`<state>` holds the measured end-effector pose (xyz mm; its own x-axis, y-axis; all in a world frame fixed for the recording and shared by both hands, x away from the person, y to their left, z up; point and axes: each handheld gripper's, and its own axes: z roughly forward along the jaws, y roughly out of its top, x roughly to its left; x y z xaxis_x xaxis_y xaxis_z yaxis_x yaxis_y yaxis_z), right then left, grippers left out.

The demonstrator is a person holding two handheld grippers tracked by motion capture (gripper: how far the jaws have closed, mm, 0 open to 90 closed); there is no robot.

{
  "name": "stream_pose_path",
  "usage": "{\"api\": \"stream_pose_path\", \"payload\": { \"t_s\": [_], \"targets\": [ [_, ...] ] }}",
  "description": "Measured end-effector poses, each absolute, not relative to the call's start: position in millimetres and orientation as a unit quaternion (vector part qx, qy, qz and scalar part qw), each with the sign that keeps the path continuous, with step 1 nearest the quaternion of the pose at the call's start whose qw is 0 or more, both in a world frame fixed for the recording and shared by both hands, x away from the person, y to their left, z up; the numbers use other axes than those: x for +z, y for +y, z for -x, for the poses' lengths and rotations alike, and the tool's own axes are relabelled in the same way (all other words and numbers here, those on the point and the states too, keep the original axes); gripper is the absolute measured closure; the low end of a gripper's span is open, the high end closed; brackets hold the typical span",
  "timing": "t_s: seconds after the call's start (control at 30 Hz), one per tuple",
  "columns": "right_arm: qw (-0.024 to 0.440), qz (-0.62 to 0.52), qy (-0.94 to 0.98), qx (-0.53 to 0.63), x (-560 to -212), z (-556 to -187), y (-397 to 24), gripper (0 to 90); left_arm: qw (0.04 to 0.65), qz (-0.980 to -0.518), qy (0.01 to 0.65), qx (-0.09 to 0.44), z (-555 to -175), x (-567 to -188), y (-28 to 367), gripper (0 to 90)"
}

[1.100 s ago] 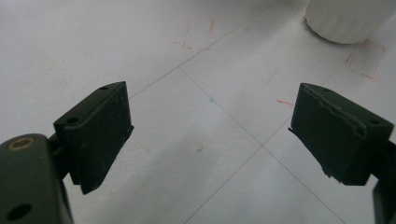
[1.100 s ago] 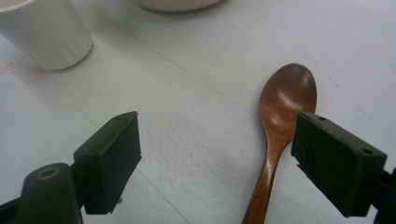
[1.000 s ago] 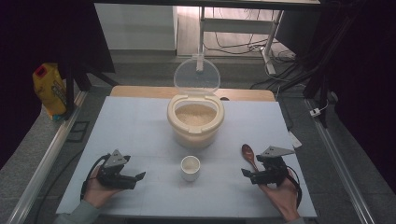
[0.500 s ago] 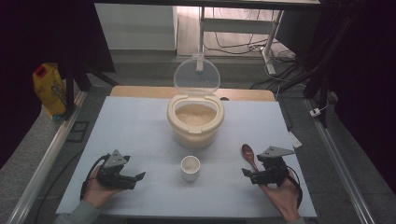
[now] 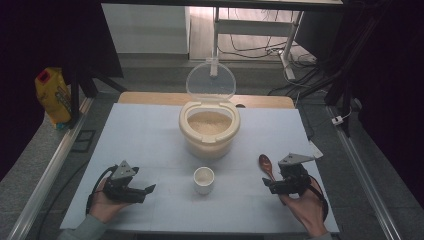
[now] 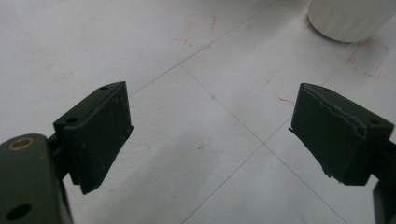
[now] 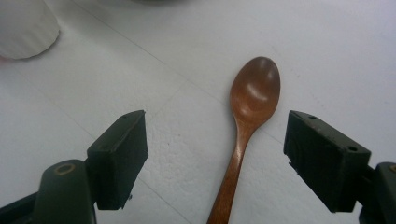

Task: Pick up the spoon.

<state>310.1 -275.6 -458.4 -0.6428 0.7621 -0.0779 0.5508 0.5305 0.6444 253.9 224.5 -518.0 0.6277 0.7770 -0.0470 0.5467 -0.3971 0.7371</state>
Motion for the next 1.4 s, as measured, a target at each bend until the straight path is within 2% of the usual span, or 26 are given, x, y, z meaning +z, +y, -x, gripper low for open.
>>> {"api": "stream_pose_path", "payload": {
  "t_s": [0.37, 0.97, 1.4],
  "targets": [
    [0.14, -0.427, 0.859, 0.246, -445, -323, -277, 26.6, 0.371, -0.824, 0.401, 0.152, -255, -519, 223, 12.1],
    [0.115, -0.462, 0.866, 0.151, -458, -329, -274, 33.1, 0.367, -0.825, 0.4, 0.153, -256, -520, 223, 12.1],
    [0.09, -0.482, 0.865, 0.103, -477, -322, -272, 48.0, 0.367, -0.826, 0.4, 0.153, -256, -520, 223, 12.1]
  ]
}}
